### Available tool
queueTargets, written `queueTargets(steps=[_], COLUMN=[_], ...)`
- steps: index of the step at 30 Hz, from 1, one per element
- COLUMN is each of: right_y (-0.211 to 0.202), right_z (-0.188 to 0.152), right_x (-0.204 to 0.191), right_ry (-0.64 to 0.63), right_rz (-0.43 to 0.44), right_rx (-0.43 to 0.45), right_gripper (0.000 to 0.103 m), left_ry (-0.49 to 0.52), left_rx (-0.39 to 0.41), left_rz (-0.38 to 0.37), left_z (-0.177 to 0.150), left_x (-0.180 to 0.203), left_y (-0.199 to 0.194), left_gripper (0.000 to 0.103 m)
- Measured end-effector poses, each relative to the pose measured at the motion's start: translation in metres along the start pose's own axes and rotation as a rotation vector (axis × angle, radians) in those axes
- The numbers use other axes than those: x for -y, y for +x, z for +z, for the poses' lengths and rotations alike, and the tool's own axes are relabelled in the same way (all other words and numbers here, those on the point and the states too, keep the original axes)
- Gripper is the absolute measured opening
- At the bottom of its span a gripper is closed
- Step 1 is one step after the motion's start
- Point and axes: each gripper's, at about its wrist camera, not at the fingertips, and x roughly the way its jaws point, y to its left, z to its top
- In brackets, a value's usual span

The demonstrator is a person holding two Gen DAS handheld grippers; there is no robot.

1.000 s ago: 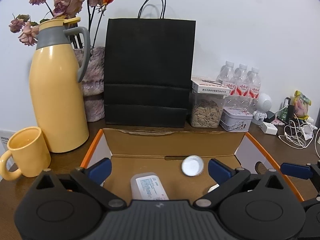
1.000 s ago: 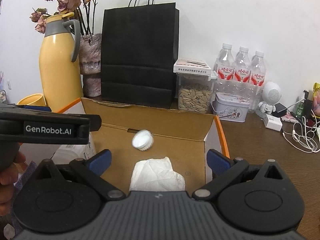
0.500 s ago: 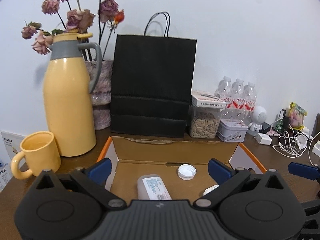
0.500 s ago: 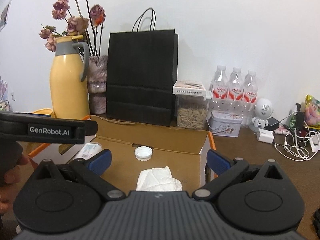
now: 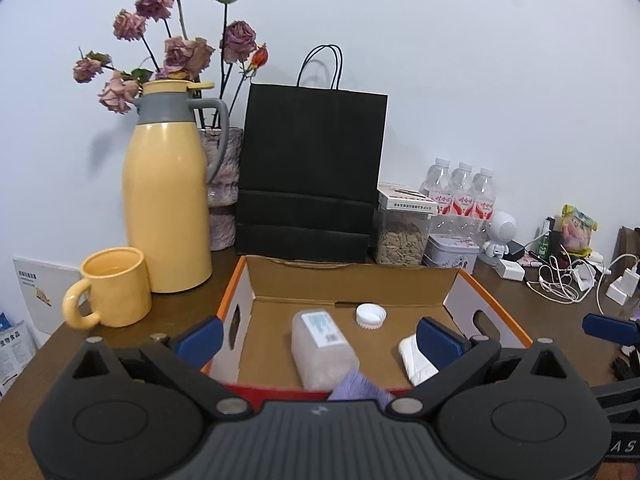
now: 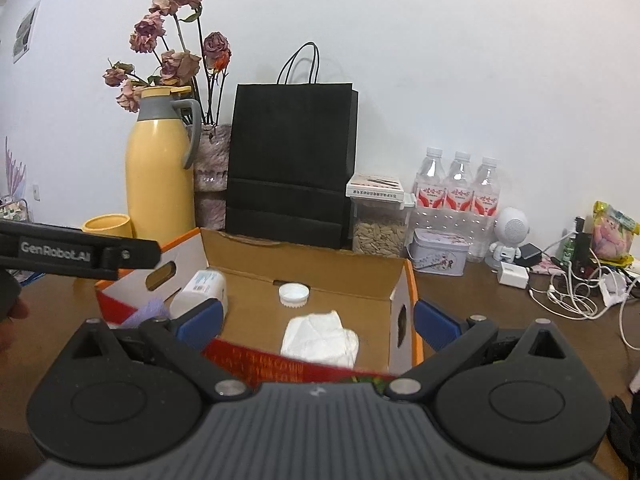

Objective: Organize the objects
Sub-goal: 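Withdraw both open tools from the box back over the table, then grasp a small white bottle cap with the right tool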

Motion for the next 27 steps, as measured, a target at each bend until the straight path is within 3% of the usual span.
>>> queueTargets(steps=[27], right_y=[-0.085], right_z=[-0.094], right_x=[-0.01], right_ry=[-0.03], right_rz=[-0.014], right_rx=[-0.171], right_gripper=[0.103], left_ry=[0.077], left_rx=[-0.135], left_rz=[0.01], left_z=[-0.094], left_x=[-0.015], left_y=[-0.088], left_gripper=[0.103])
